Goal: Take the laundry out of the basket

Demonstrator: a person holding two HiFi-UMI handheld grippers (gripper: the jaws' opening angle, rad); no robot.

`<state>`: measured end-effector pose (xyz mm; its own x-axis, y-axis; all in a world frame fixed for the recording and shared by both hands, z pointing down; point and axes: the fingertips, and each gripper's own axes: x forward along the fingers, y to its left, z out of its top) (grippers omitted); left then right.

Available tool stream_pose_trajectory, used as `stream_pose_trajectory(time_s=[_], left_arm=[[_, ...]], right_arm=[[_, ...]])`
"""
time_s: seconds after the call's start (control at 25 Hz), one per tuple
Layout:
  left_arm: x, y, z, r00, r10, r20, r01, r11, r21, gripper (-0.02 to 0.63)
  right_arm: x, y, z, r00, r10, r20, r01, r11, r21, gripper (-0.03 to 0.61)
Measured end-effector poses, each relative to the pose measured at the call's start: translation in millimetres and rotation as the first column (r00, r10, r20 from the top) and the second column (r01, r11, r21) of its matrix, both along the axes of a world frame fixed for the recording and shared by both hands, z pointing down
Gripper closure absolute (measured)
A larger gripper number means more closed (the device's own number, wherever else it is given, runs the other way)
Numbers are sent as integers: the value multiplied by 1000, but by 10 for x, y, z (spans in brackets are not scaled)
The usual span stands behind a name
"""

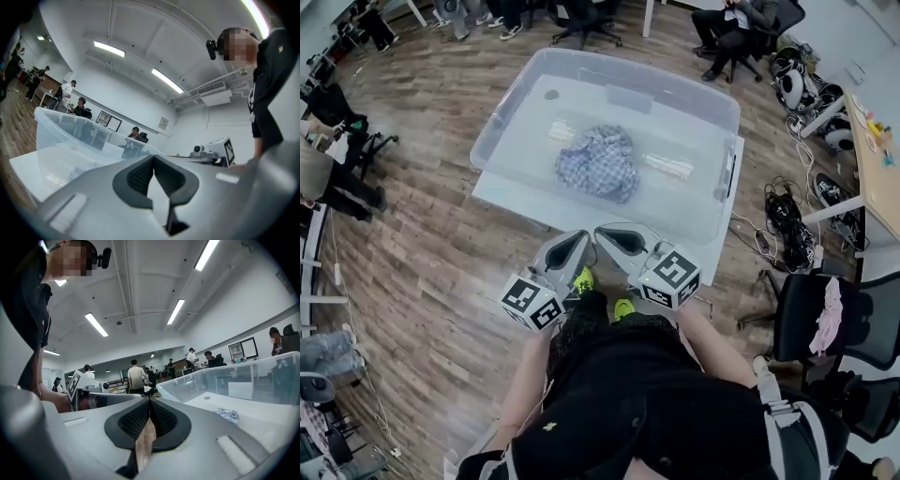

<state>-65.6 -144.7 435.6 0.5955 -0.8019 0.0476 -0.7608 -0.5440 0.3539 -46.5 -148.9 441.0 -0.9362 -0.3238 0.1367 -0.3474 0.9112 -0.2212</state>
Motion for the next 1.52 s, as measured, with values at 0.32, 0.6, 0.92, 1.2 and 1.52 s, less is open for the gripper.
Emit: stream_pose_trajectory(time_s=[0.32,0.6,0.92,1.2,1.52], left_arm=[[-322,-754,-266,996,87,-10,-86,995,51,606],[-506,-1184,-532,985,174,-22,-170,980,104,606],[-546,-1518,-620,978,206,-27,-201,972,123,607],[-479,-1917,-769,984,174,-29,-167,973,159,607],[-534,-2252,-600,990,139,-14,-136,984,115,607]], right_arm=[[-336,-566,-352,991,55,124,-46,996,-71,577],[-392,-1212,-676,978,188,95,-193,980,45,577],[-294,-1615,-557,971,239,11,-239,968,80,577],[-301,-1953,-336,976,200,-87,-192,976,99,577],[-391,-2298,335,965,148,-215,-146,989,25,574]])
